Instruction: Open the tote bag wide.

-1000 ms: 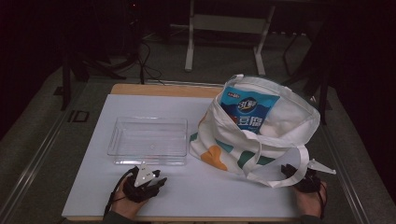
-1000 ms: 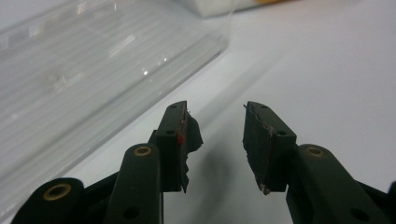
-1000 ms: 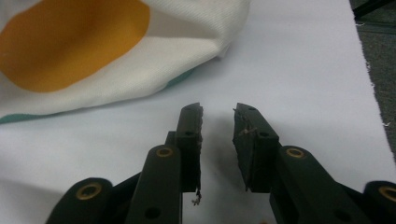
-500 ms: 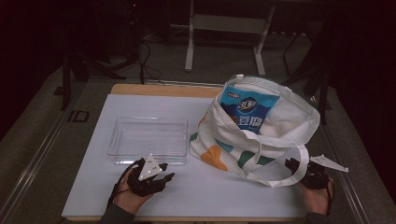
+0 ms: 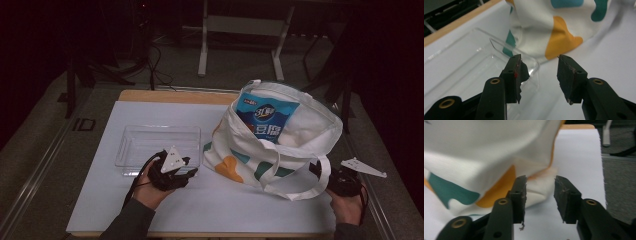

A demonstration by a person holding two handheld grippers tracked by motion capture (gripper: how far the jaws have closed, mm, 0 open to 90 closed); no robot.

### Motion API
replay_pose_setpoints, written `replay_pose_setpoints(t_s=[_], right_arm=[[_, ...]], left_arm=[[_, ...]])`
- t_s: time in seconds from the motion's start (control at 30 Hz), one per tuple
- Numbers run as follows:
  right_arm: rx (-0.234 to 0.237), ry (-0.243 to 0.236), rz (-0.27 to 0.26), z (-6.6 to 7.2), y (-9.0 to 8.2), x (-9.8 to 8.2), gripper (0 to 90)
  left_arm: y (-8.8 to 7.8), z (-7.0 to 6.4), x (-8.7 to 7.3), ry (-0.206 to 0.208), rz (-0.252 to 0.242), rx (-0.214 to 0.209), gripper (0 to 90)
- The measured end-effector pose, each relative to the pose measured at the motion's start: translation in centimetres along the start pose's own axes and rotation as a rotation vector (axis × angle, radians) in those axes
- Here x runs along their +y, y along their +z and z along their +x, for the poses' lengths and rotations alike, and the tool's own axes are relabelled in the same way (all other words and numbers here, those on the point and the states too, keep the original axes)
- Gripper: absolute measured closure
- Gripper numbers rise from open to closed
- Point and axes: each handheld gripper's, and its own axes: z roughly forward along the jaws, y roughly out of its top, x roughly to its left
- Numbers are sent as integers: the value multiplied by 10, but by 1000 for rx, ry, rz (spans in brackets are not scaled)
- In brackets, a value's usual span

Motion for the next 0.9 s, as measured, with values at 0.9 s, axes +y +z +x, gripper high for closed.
replay_pose_setpoints(t_s=[0.9], right_arm=[[91,-4,-22,1,-5,13,470]], left_arm=[[55,25,98,109,-36,30,711]])
